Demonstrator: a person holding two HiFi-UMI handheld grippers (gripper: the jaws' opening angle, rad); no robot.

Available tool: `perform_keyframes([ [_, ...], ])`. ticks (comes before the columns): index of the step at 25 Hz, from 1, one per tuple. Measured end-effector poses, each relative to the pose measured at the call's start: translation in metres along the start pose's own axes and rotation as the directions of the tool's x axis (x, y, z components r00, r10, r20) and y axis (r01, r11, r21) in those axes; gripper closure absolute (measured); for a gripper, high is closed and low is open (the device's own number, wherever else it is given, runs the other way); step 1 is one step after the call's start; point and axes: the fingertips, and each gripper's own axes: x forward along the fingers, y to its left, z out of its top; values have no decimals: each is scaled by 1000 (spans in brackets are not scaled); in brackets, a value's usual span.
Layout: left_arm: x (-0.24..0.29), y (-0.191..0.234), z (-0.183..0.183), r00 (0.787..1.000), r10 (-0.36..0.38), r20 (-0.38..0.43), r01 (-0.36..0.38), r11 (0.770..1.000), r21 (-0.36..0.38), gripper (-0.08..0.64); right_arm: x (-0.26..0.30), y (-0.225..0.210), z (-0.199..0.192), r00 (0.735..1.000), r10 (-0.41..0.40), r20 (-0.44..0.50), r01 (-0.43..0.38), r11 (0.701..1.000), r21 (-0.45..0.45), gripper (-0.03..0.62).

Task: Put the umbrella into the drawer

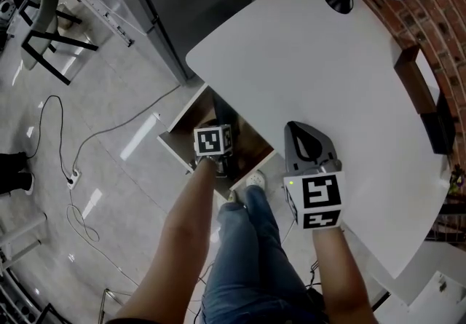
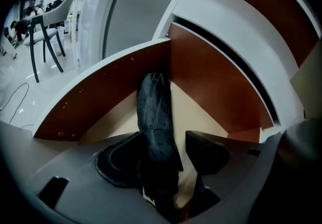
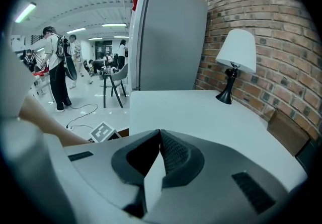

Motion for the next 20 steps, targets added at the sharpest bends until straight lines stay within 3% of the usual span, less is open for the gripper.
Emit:
perform_keyframes([
  [4, -14, -7, -2, 1000, 7, -20, -6, 1000, 20, 297, -6, 0, 2, 1000, -2, 5, 2, 1000, 5, 592],
  [7, -28, -17, 4, 1000, -5, 6, 5, 999, 45, 270, -13, 2, 3, 1000, 2, 2, -2, 1000, 1, 592],
  [20, -114, -54, 12, 998, -20, 59, 14, 995, 102, 270, -66, 2, 16, 1000, -10, -5, 10, 1000, 12, 592],
])
